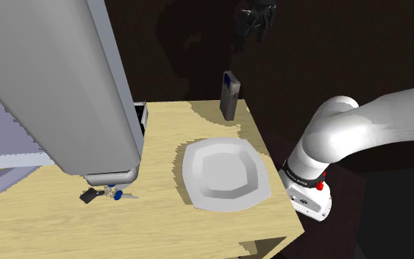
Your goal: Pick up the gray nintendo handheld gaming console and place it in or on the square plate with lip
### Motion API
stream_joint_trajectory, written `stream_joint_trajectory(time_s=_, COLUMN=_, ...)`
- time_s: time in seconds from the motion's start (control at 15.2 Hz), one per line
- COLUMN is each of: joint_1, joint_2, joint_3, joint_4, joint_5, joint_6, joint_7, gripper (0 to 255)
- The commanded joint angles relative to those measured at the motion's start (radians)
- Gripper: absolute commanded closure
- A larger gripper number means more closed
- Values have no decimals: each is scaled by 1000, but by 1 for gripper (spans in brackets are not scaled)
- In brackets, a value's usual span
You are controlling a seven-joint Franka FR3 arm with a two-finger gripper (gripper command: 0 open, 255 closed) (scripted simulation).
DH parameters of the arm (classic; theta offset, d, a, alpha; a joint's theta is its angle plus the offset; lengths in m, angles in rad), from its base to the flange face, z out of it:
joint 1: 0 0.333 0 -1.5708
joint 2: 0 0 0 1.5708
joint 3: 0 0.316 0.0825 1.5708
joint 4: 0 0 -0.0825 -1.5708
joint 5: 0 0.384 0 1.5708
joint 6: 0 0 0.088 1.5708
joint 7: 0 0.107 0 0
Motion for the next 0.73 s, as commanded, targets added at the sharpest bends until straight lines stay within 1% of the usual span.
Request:
stream_joint_trajectory(time_s=0.0, joint_1=0, joint_2=0, joint_3=0, joint_4=0, joint_5=0, joint_6=0, joint_7=0, gripper=0)
stream_joint_trajectory(time_s=0.53, joint_1=53, joint_2=-106, joint_3=123, joint_4=-246, joint_5=105, joint_6=138, joint_7=131, gripper=0)
stream_joint_trajectory(time_s=0.59, joint_1=62, joint_2=-115, joint_3=140, joint_4=-272, joint_5=121, joint_6=156, joint_7=148, gripper=0)
stream_joint_trajectory(time_s=0.66, joint_1=63, joint_2=-115, joint_3=142, joint_4=-275, joint_5=122, joint_6=158, joint_7=149, gripper=0)
